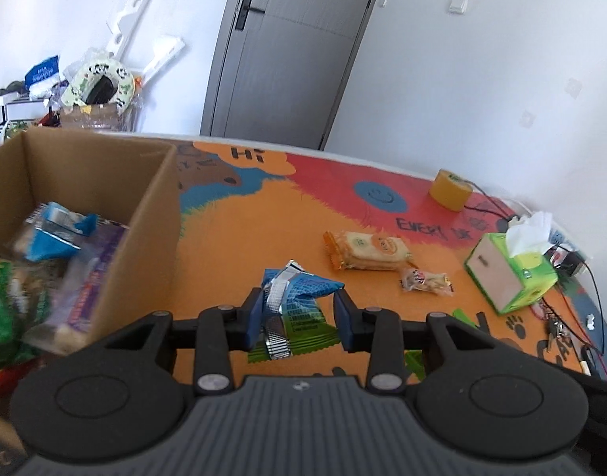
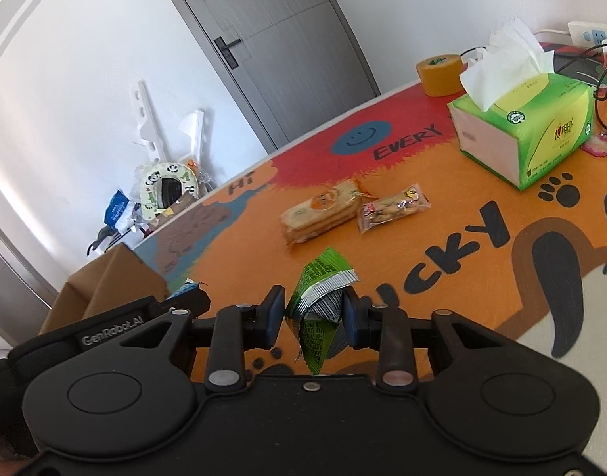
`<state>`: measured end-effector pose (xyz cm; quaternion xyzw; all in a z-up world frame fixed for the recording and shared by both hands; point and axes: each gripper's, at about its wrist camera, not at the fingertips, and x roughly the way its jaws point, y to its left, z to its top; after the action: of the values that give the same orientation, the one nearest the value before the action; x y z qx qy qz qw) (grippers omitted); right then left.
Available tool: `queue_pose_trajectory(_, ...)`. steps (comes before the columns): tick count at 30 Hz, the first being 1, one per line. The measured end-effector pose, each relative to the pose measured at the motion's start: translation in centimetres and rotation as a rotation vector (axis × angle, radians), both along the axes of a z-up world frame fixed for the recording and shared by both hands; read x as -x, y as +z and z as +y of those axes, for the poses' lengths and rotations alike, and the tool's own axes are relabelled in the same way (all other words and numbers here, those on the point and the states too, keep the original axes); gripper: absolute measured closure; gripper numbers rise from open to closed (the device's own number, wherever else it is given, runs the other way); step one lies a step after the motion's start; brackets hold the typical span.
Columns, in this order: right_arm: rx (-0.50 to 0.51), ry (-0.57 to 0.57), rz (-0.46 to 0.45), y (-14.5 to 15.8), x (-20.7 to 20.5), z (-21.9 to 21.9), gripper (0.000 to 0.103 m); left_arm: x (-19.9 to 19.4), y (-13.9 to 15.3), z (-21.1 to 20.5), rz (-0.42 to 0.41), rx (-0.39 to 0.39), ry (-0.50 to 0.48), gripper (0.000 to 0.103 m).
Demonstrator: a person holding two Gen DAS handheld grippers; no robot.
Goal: Organize snacks
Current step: 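Carry both snack bags over the cardboard box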
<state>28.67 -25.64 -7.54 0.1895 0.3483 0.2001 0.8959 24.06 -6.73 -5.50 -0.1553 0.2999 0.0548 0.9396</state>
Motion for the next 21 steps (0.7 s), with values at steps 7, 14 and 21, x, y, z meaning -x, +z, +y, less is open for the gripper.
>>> queue_pose_trajectory(7, -0.008, 0.027, -0.047, 1.5, 2.2, 1.3, 0.071, 3.1, 1.9, 0.9, -0.058, 0.005, 0.014, 0.067)
queue_pose_trajectory(14, -0.011, 0.05, -0.094, 3.2, 4.2, 2.3, 0.071, 5.7, 3.1, 1.9, -0.095, 0.006, 0.027, 0.067)
queue_pose_trajectory(21, -0.017, 0.072, -0.115, 4.3, 5.6, 3.4, 0.071, 8.3, 4.5, 3.5, -0.128, 0.005, 0.047, 0.067)
